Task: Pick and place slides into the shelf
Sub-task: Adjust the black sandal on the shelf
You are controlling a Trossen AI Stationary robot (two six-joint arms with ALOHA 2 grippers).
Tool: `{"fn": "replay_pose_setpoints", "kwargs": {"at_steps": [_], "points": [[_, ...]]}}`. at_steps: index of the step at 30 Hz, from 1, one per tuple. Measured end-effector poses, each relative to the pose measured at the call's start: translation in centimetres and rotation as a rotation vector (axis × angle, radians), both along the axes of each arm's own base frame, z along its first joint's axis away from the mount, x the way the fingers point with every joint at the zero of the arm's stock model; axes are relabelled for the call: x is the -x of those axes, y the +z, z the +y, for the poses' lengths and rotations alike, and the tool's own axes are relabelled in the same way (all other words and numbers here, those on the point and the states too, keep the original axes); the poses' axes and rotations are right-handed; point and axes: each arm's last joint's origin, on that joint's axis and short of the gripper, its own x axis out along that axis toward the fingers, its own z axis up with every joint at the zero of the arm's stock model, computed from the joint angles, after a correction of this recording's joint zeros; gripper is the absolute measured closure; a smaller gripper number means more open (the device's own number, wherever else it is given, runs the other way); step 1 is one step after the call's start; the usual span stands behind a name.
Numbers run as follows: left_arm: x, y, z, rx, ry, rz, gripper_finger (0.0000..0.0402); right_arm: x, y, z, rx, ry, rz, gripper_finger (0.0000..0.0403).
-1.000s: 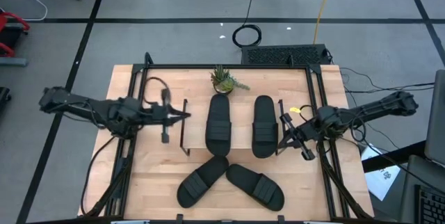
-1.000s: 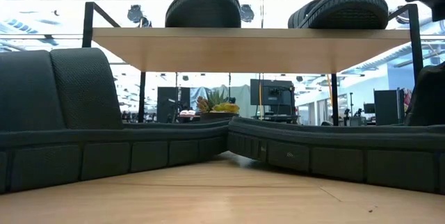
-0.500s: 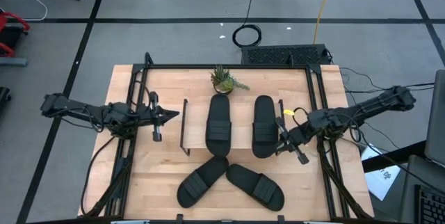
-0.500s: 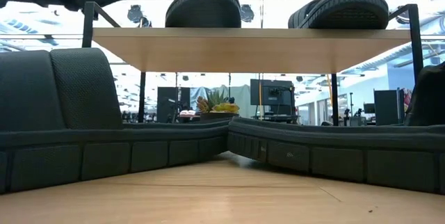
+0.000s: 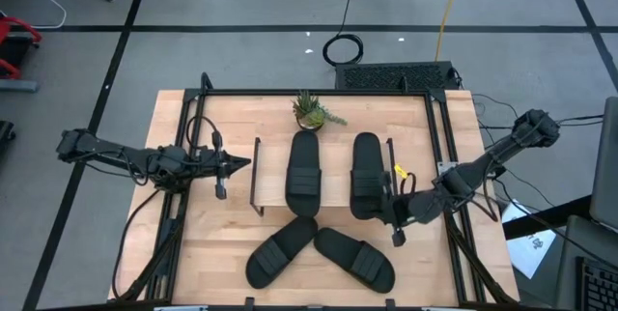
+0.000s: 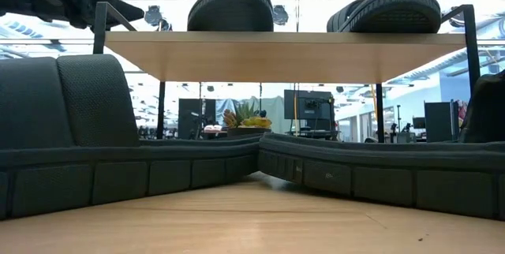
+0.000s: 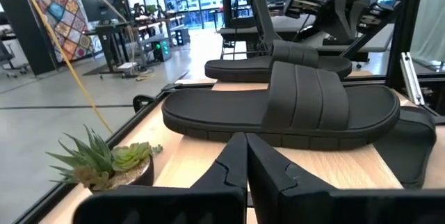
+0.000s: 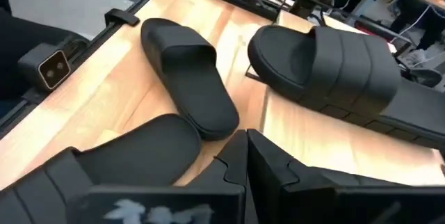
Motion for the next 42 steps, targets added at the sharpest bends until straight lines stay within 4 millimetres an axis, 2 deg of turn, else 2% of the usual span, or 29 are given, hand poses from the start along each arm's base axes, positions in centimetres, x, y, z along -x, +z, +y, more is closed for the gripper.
{"fn": "replay_pose_setpoints", "kwargs": {"at_steps": [5,10,18,28,35,39,42], "points": [[0.0,0.0,0.0,0.004,-0.003,0.000,0.0391,0.3,-0.5,-0.5,0.039,-0.098,0.037,0.0403],[0.0,0.0,0.0,0.008,-0.003,0.000,0.0381,0.3,-0.5,-0.6,0.042,-0.105,0.044,0.0403],[0.0,0.0,0.0,0.006,-0.004,0.001,0.0400,0.2,-1.1,-1.2,0.052,-0.141,0.098,0.0403],[0.0,0.0,0.0,0.007,-0.005,0.001,0.0383,-0.2,-1.4,-2.2,0.049,-0.196,0.100,0.0403],[0.0,0.0,0.0,0.010,-0.005,0.000,0.0400,-0.5,-1.1,-2.2,0.052,-0.185,0.065,0.0403],[0.0,0.0,0.0,0.025,-0.004,0.000,0.0389,-0.5,-1.1,-2.1,0.038,-0.175,0.068,0.0403],[0.0,0.0,0.0,0.026,-0.004,0.000,0.0382,-0.5,-1.1,-1.7,-0.003,-0.102,0.079,0.0403]]}}
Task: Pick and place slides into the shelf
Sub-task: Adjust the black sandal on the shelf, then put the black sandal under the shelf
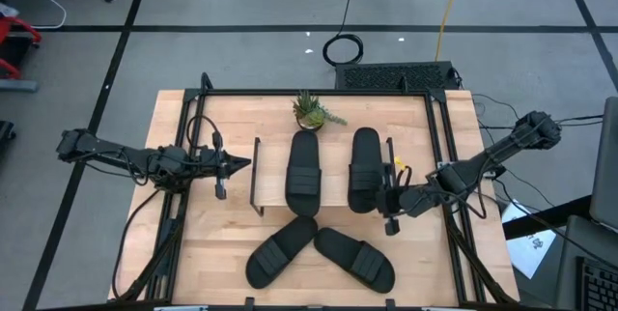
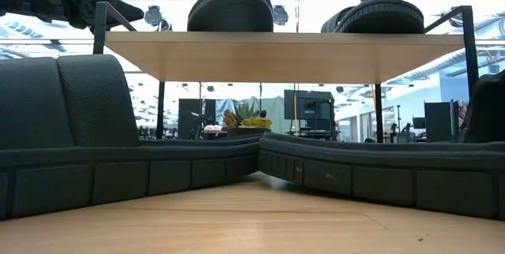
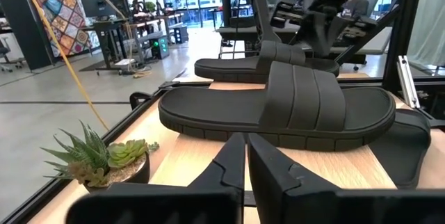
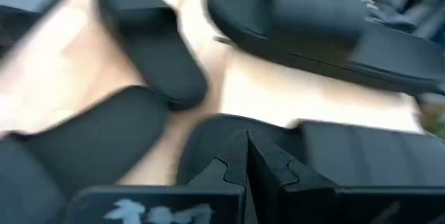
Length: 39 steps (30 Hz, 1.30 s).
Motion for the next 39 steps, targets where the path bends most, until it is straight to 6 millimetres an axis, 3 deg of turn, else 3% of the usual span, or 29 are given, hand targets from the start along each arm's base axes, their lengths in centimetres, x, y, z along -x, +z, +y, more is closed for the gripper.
{"fn": "replay_pose_setpoints", "kwargs": {"at_steps": [7,14,20,30,34,39], "points": [[0.1,0.0,-0.4,-0.042,-0.030,0.004,0.0397,1.2,1.9,0.8,0.009,0.145,-0.112,0.0403],[0.2,0.6,-1.4,-0.129,-0.106,-0.048,0.0400,3.3,4.0,-0.8,-0.028,0.149,-0.223,0.0403],[0.4,0.7,-2.0,-0.163,-0.155,-0.062,0.0401,4.6,2.7,-1.6,-0.075,0.230,-0.286,0.0403],[0.8,0.6,-3.0,-0.232,-0.207,-0.049,0.0400,8.4,0.6,-3.9,-0.182,0.147,-0.382,0.0403],[0.9,0.5,-3.1,-0.243,-0.191,-0.044,0.0399,9.0,-0.6,-4.4,-0.182,0.084,-0.381,0.0403],[0.9,0.5,-3.2,-0.228,-0.195,-0.041,0.0396,9.2,-1.9,-3.9,-0.206,0.136,-0.348,0.0403]]}}
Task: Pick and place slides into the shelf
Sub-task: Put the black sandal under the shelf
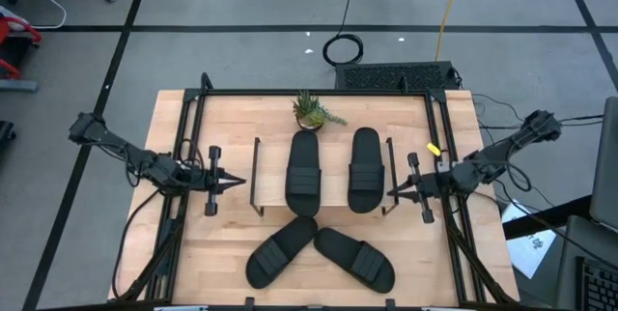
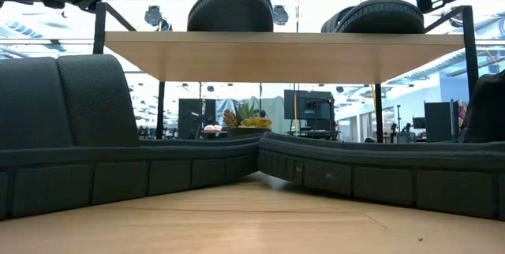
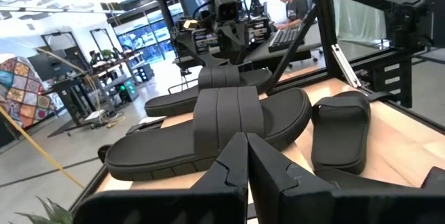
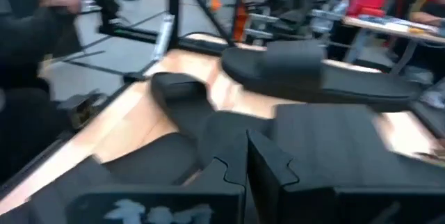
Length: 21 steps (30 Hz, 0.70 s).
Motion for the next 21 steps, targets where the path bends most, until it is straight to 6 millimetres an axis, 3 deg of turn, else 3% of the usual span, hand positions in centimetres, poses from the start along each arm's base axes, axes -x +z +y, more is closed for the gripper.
{"fn": "replay_pose_setpoints", "kwargs": {"at_steps": [13,21], "points": [[0.1,-0.2,0.0,-0.001,0.029,0.024,0.0399,1.1,0.0,2.1,0.010,0.181,-0.092,0.0403],[0.1,-0.3,0.0,0.031,0.042,0.026,0.0395,1.4,-0.1,2.2,0.044,0.143,-0.098,0.0403]]}}
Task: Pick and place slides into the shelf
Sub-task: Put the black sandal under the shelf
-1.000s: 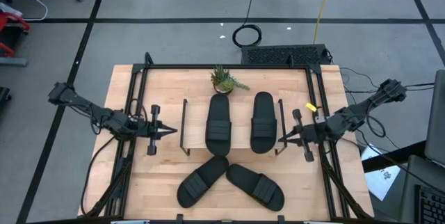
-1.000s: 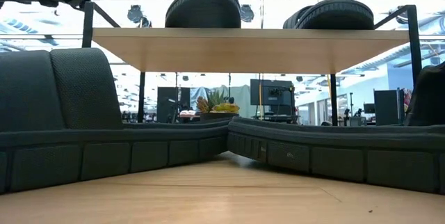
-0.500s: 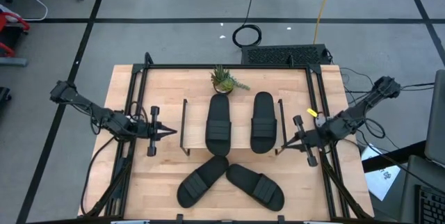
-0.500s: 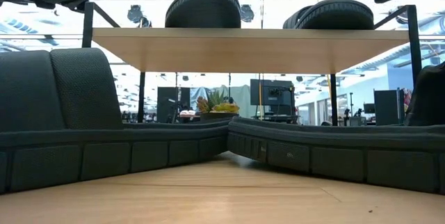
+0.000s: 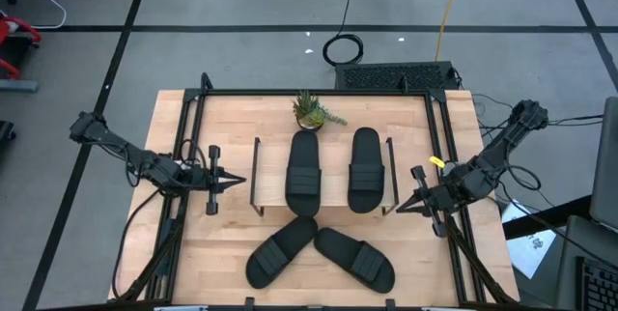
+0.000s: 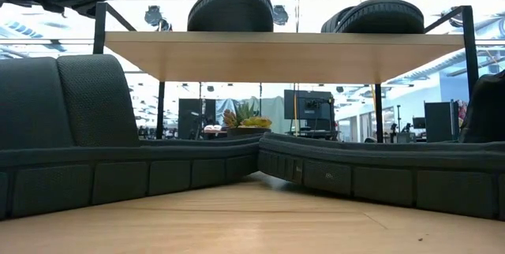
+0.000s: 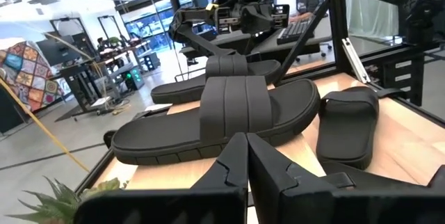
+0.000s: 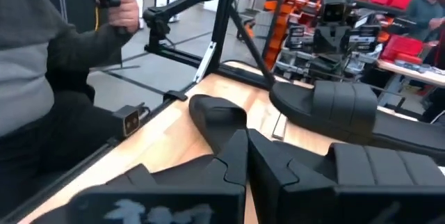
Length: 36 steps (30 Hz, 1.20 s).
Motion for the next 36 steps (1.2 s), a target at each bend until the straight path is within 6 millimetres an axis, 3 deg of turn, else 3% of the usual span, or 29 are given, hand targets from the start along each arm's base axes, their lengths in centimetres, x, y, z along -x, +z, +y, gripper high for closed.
{"fn": "replay_pose_setpoints", "kwargs": {"at_steps": [9,17,23,31,36], "points": [[0.0,-0.3,-0.3,0.018,-0.100,0.030,0.0386,0.1,-0.5,-0.1,0.082,0.009,-0.009,0.0403],[-1.0,-0.8,-2.0,0.105,-0.191,0.055,0.0371,1.0,1.2,-1.0,0.048,0.002,-0.159,0.0403],[-1.3,-2.3,-6.8,0.031,-0.168,0.154,0.0398,1.3,1.5,-1.3,0.030,0.001,-0.184,0.0403],[-2.0,-0.9,-15.1,-0.258,-0.004,0.176,0.0400,1.1,0.6,-1.0,0.039,0.007,-0.144,0.0403],[-3.1,-1.6,-17.5,-0.393,0.207,0.209,0.0376,1.0,0.4,-1.0,0.025,0.005,-0.174,0.0403]]}}
